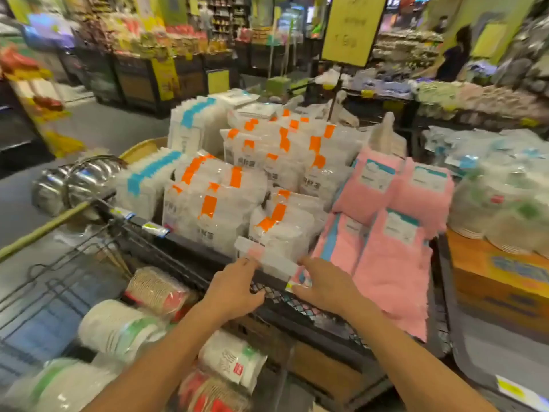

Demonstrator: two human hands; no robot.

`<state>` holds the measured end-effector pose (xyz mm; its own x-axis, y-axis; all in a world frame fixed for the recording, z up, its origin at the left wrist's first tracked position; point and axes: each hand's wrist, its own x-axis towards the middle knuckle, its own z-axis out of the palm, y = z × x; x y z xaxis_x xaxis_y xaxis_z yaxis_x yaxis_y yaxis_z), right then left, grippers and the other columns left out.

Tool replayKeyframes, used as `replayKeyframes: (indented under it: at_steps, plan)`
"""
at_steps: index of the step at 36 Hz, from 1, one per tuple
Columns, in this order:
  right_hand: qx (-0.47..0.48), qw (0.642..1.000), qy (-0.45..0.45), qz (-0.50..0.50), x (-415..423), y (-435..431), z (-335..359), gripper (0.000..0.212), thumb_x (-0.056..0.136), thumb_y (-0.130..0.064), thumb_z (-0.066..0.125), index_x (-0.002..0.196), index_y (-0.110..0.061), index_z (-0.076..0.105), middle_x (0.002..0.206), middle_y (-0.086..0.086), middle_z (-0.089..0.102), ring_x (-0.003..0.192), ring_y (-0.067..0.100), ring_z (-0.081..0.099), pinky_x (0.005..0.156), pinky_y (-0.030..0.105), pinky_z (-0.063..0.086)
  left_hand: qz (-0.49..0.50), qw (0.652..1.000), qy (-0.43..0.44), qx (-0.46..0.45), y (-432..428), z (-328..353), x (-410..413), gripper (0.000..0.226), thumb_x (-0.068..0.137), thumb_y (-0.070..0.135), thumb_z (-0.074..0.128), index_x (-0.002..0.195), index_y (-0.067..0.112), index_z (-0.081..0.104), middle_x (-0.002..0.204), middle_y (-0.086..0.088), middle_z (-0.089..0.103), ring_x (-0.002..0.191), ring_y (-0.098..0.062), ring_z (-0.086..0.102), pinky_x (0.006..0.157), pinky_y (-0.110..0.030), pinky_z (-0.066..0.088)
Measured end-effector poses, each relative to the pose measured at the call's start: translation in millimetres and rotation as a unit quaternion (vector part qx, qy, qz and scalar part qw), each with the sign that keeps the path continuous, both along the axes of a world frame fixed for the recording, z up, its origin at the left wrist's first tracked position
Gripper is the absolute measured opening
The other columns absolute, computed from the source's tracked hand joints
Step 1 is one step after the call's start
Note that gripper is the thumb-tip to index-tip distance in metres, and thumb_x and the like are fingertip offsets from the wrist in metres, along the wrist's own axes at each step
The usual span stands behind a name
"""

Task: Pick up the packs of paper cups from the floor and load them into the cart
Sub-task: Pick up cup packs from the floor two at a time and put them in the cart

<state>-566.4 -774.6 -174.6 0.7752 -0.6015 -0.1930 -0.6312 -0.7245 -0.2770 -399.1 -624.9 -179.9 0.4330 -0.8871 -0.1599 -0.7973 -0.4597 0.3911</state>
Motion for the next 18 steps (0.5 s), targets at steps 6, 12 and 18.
replayKeyframes:
  at_steps: [6,12,18]
  plan:
    - [-0.030,0.985,-0.009,-0.172,-103,18,29,0.079,0.091,-0.070,0.056,0.155,-0.027,0.038,0.149,0.001,0.052,0.132,0.025,0.053,0.098,0.039,0.048,-0.170,0.984,-0.044,-0.012,-36,33,-64,0.059,0.089,0.047,0.062,0.143,0.028,0.047,0.145,0.001,0.052,0.129,-0.023,0.052,0.107,-0.042,0.045]
    - [-0.038,0.944,0.004,-0.327,-224,85,41,0.061,0.093,-0.055,0.061,0.144,-0.026,0.047,0.133,0.002,0.063,0.118,0.029,0.062,0.085,0.040,0.054,-0.342,0.937,-0.059,-0.023,-47,38,-148,0.062,0.091,0.045,0.060,0.148,0.026,0.044,0.148,-0.001,0.047,0.131,-0.025,0.050,0.103,-0.040,0.045]
    - [-0.045,0.871,0.039,-0.488,-345,195,43,0.049,0.091,-0.056,0.060,0.127,-0.024,0.053,0.120,0.004,0.063,0.110,0.030,0.064,0.077,0.040,0.050,-0.508,0.858,-0.068,-0.038,-23,47,-274,0.052,0.087,0.043,0.064,0.134,0.022,0.055,0.129,-0.004,0.060,0.118,-0.025,0.058,0.097,-0.040,0.048]
